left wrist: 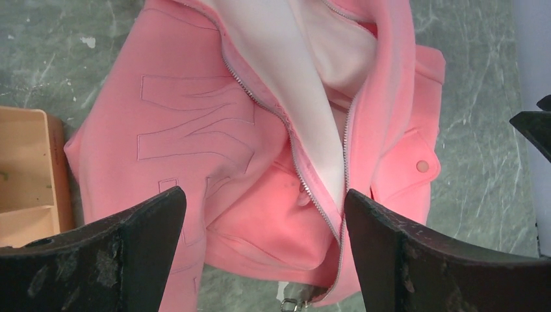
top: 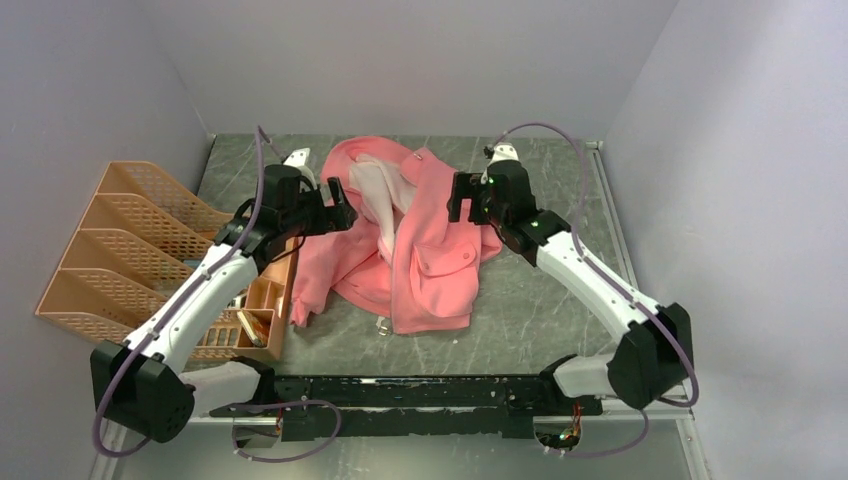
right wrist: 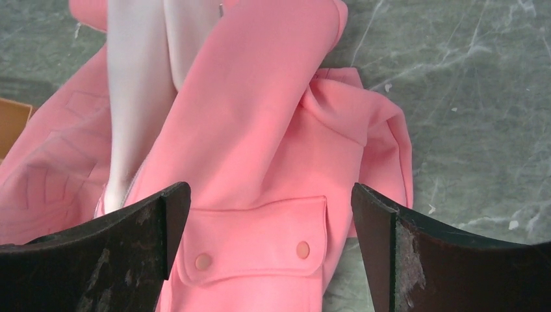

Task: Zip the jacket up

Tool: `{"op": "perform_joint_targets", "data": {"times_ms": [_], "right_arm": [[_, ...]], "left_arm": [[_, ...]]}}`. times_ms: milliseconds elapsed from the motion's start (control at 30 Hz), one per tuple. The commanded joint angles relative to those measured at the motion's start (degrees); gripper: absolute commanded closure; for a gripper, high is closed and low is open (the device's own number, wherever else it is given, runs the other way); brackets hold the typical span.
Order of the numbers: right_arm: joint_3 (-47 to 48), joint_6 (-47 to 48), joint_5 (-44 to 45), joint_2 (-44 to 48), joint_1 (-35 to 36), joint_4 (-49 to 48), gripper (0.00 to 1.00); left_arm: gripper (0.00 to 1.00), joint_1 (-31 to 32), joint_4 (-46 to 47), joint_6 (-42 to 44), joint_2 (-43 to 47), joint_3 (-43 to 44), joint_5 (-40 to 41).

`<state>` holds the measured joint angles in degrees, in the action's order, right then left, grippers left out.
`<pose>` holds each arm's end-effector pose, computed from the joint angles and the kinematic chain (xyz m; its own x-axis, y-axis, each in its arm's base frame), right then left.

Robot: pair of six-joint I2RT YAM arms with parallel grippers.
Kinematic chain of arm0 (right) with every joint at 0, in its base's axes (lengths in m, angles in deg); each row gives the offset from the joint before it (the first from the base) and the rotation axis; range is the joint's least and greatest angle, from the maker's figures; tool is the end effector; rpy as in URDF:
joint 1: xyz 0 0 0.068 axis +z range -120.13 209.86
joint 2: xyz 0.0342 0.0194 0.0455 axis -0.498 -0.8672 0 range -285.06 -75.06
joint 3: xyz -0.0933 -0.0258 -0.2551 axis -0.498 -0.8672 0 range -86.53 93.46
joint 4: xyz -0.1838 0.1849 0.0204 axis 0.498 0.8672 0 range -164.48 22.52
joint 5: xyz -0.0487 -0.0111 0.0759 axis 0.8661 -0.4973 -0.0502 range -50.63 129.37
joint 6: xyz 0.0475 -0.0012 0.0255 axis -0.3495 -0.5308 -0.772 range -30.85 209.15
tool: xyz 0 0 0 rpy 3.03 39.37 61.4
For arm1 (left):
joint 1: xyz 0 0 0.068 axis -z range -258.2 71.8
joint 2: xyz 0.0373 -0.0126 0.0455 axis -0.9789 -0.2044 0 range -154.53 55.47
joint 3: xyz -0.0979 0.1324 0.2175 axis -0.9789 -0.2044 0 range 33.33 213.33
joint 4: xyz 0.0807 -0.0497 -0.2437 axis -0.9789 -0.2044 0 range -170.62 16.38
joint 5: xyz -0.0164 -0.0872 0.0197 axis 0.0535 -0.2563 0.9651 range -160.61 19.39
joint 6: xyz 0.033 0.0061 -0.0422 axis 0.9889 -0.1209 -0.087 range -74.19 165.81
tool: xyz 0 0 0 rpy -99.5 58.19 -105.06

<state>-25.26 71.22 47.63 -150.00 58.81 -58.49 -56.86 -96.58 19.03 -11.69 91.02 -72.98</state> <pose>0.2638 0.1400 0.3149 -0.5258 0.0575 -0.8487 -0.2184 0.9551 0.2000 0.2431 -0.0964 0.3169 -0.6244 -0.2393 -0.7435 0.1286 0.9074 -0.4001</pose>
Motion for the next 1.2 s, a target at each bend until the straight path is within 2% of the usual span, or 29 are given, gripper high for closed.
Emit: {"op": "perform_joint_targets", "data": {"times_ms": [0, 267, 433, 667, 900, 933, 1100, 1133, 1167], "right_arm": [[4.2, -2.8, 3.0, -4.8, 0.3, -3.7, 0.01], [8.9, -7.2, 1.7, -14.6, 0.2, -7.4, 0.01], [13.9, -9.3, -0.9, -21.5, 0.3, -7.8, 0.01], [18.4, -10.9, -2.8, -29.1, 0.4, -7.7, 0.01], [22.6, -10.7, -3.8, -35.0, 0.8, -6.8, 0.02], [22.7, -10.6, -3.6, -35.3, 0.8, -6.7, 0.04], [22.3, -10.2, -3.9, -36.6, 0.7, -6.9, 0.2], [22.4, -9.9, -3.8, -36.7, 0.7, -6.7, 0.26], [22.5, -9.7, -3.6, -36.6, 0.6, -6.4, 0.38]], "left_arm": [[0.04, -0.4, 2.2, -5.1, -2.6, 1.8, 2.3], [0.04, -0.4, 7.1, -10.7, -14.2, 4.9, 2.0], [0.04, -0.3, 9.1, -12.6, -22.4, 8.8, -1.2], [0.04, -0.2, 11.3, -13.4, -30.0, 12.2, -0.8], [0.04, -0.2, 10.1, -12.6, -39.2, 19.8, -2.2], [0.0, -0.2, 10.2, -12.4, -40.3, 20.6, -2.3], [0.31, -0.3, 10.7, -12.1, -45.2, 24.2, -3.9], [0.38, -0.3, 10.7, -11.9, -45.6, 24.7, -3.9], [0.46, -0.4, 10.7, -11.6, -45.7, 25.3, -3.8]]}}
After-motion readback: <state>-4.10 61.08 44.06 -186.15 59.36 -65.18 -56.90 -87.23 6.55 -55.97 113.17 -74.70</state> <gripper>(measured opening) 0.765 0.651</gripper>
